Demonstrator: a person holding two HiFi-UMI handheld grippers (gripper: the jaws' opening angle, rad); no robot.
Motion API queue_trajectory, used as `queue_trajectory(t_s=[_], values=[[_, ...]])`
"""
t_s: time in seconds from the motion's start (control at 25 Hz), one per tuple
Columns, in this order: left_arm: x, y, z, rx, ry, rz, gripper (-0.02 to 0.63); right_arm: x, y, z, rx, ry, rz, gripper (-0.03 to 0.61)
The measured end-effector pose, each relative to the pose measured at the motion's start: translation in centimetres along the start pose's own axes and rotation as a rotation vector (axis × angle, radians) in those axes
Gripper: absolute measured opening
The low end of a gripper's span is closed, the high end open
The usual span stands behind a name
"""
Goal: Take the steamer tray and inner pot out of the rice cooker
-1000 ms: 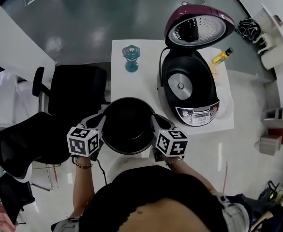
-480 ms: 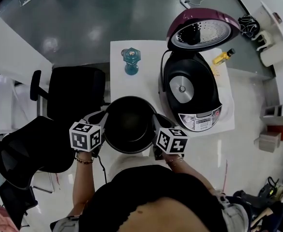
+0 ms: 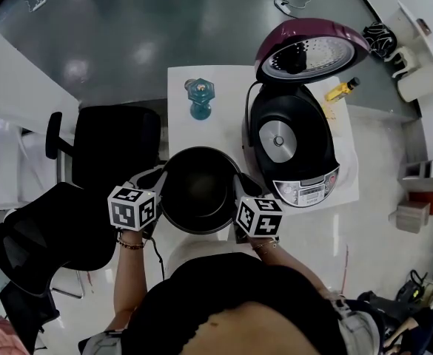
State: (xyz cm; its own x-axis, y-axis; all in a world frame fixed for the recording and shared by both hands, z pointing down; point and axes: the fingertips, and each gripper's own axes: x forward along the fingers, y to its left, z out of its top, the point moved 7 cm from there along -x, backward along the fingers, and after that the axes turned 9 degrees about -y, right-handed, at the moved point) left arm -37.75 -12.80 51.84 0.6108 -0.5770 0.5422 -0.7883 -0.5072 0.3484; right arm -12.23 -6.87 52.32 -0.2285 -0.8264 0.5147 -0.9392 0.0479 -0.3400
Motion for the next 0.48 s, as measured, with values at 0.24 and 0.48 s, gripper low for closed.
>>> queue_trajectory(t_s=[0.24,0.48], values=[[-1.0,0.4,0.9,-0.009,-0.126,0.009,0.031,-0.2,0.6,0.3,-0.008,0.028,0.056,0.073],[-3.8,0.7,2.6,0.007,-0.239,0.072,0.106,-1.7,0.7,0.9,-0.059,0.012,0.049,0.088]])
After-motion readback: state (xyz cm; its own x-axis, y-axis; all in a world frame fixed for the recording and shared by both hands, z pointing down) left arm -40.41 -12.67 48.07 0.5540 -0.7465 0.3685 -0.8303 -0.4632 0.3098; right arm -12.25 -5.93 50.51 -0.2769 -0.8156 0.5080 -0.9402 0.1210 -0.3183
